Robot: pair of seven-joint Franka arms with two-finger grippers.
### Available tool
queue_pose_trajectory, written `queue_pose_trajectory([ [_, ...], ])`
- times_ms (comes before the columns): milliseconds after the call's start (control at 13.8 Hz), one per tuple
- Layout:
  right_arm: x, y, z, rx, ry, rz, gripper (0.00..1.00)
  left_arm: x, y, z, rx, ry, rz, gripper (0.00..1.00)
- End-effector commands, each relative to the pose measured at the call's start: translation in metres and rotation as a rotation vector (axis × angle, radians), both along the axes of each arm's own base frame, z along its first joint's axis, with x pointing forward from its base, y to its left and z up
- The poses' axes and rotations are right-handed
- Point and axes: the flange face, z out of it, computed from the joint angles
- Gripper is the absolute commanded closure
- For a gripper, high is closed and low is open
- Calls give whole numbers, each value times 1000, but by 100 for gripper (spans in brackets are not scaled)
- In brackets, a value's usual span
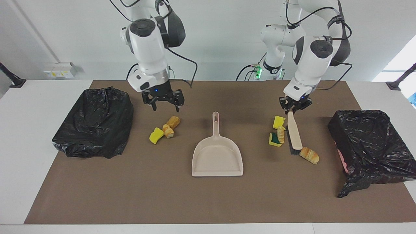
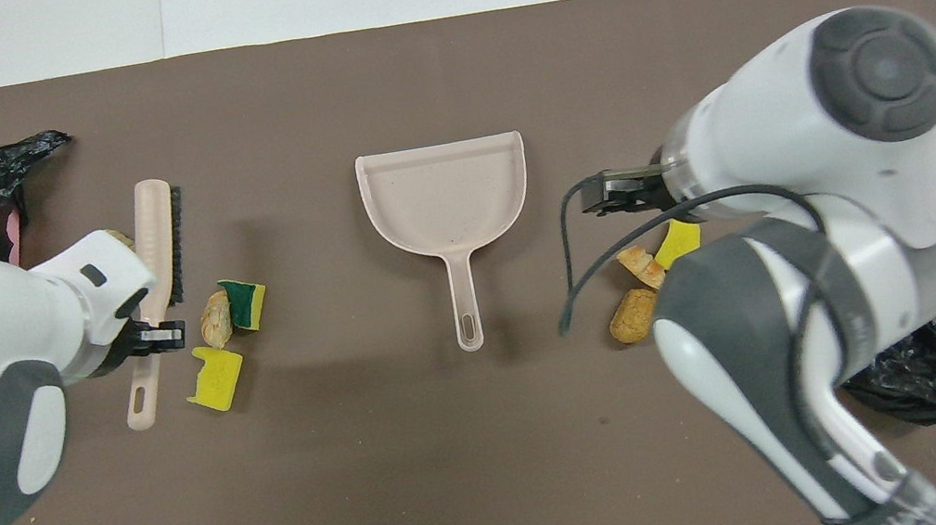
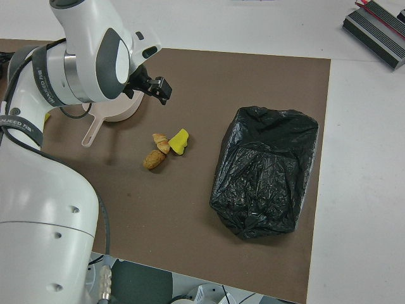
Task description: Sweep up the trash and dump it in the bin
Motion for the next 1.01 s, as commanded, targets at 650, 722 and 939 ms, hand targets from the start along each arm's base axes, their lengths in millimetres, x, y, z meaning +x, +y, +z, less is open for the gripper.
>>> queue_pose_trajectory([
  [650, -35, 152, -147, 24, 75, 98, 0, 82, 118, -29, 61, -5, -190, 100],
  [722, -38, 150, -150, 22, 81, 99, 0, 81, 119, -38, 59, 11, -211, 100],
  [939, -44, 146, -153, 13, 89, 119, 27, 65, 105, -56, 49, 65, -244, 100],
])
